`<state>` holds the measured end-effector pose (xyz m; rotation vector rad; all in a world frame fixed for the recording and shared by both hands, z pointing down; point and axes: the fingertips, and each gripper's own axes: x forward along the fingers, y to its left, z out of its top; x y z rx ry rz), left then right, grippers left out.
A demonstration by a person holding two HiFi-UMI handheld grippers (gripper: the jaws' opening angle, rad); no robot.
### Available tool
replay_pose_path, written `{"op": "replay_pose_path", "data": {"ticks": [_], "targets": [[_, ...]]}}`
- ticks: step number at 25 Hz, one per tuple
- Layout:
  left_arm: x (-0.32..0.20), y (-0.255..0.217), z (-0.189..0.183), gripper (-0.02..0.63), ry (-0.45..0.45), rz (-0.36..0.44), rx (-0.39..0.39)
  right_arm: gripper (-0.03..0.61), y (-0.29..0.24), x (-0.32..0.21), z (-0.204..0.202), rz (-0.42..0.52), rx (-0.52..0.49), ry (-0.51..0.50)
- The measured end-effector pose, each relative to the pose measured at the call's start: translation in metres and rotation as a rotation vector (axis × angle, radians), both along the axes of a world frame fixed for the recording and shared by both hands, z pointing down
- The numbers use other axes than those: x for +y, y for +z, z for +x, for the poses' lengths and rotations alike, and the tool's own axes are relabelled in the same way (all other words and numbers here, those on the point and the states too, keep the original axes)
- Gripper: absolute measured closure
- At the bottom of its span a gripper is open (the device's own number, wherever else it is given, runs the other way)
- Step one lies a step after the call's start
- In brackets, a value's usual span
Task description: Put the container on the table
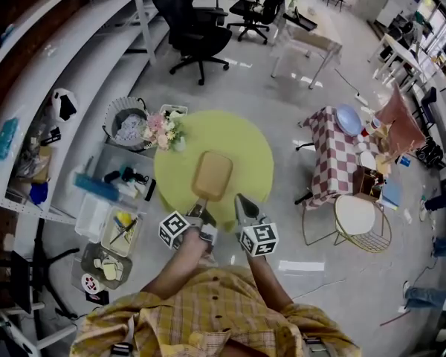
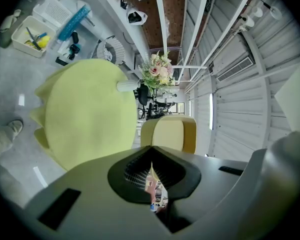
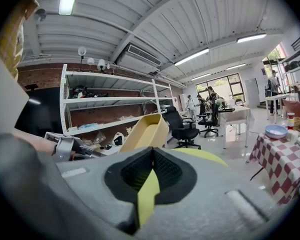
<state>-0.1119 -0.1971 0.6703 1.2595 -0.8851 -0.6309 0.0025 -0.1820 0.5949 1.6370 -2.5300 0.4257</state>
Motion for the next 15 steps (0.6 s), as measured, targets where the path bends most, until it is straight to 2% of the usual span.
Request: {"op": "replay_pose_path", "data": {"ticks": [8,15], "targets": [[-0.005,-0.001,-0.001,0.600,-0.022,0.001,-0.003,0.580,-0.005,-0.011,-0.001,0.011,0.015,-0.026],[-0.015,-0.006,0.012,0.600,-0.073,0.011,-0.020,0.580,-0.014,-0.024,0.014,0.040,0.019,-0.070]]}}
